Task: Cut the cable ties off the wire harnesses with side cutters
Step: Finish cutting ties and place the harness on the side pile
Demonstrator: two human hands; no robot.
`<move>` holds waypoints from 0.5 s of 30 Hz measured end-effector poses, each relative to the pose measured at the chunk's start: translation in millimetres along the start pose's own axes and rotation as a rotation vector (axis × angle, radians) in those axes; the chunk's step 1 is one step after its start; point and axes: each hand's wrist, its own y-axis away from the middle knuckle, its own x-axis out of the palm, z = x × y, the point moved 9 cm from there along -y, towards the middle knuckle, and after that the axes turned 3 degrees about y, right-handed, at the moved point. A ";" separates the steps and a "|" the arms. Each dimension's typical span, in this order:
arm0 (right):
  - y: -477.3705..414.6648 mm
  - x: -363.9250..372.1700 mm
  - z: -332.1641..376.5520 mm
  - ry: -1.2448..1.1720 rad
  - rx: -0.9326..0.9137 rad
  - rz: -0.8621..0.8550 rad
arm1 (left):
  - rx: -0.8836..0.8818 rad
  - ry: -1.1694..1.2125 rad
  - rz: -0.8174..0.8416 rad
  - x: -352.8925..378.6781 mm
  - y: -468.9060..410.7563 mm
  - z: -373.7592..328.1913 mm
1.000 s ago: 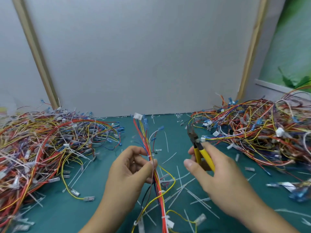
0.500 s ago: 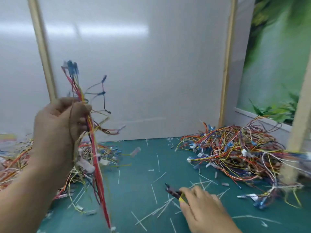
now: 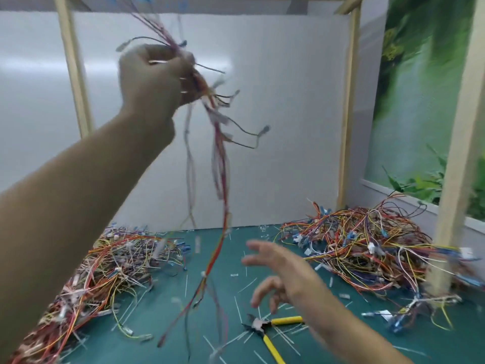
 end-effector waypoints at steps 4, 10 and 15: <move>-22.9 1.2 54.7 -0.251 -0.077 0.005 | -0.146 -0.013 0.093 57.5 31.4 40.9; -56.8 -113.1 48.6 -0.544 0.022 -0.431 | -0.537 -0.035 0.366 113.1 110.6 141.4; -69.6 -265.6 80.3 -0.456 -0.047 -0.843 | -0.516 -0.160 0.745 126.7 130.6 149.4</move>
